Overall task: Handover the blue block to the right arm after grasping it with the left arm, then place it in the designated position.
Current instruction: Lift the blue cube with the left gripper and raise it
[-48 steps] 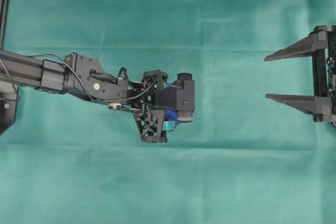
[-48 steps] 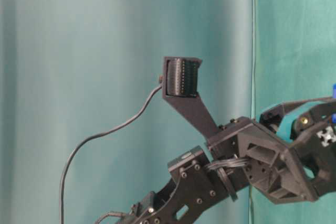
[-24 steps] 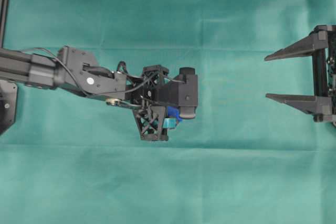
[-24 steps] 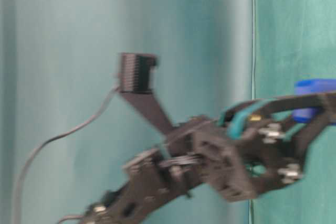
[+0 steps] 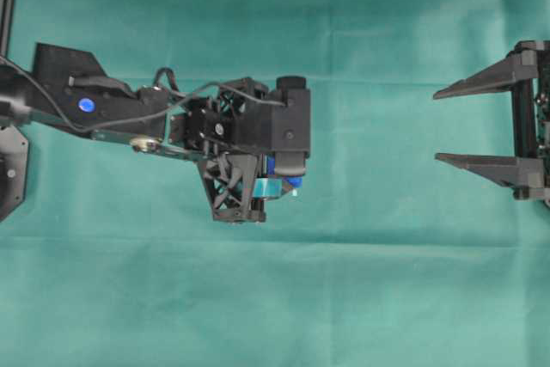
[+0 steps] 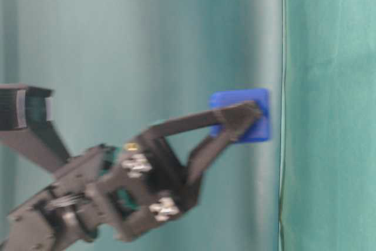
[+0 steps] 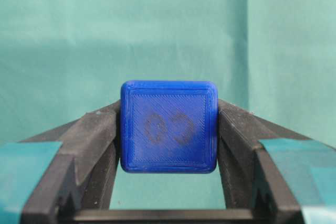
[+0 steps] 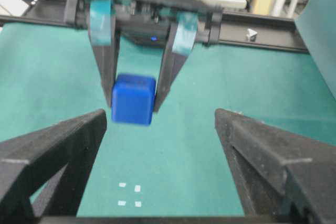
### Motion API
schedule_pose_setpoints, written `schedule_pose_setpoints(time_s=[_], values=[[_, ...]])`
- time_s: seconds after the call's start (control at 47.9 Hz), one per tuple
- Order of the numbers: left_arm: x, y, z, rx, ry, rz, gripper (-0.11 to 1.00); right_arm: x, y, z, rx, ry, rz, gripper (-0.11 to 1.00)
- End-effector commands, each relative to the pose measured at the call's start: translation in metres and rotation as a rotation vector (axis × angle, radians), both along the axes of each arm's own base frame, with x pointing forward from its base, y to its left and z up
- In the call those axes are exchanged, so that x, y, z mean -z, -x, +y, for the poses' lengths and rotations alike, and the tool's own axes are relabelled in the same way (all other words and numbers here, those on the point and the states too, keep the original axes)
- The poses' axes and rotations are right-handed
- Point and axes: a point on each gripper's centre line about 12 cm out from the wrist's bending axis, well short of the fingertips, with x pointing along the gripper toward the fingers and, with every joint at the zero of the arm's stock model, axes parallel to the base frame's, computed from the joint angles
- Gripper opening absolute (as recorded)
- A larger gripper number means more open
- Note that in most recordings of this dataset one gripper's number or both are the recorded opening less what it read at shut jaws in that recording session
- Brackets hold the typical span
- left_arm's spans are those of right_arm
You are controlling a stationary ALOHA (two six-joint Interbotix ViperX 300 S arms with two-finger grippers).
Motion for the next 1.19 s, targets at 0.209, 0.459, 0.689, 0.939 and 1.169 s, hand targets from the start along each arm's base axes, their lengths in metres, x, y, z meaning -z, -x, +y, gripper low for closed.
schedule_pose_setpoints(time_s=[0.209, 0.459, 0.689, 0.939, 1.169], values=[[-0.076, 0.013, -0.002, 0.009, -0.004, -0.143, 0.46, -0.011, -0.003, 0.000, 0.001, 0.003, -0.026, 0.94], [-0.119, 0.023, -0.002, 0.017, -0.009, -0.206, 0.47, -0.010, -0.003, 0.000, 0.001, 0.003, -0.025, 0.94], [-0.122, 0.024, -0.002, 0.017, -0.012, -0.206, 0.46, -0.010, -0.003, 0.000, 0.001, 0.003, -0.025, 0.94], [-0.123, 0.025, -0.002, 0.016, -0.011, -0.208, 0.47, -0.010, -0.003, 0.000, 0.001, 0.003, -0.025, 0.94], [-0.122, 0.025, -0.002, 0.017, -0.012, -0.206, 0.47, -0.010, -0.003, 0.000, 0.001, 0.003, -0.025, 0.94]])
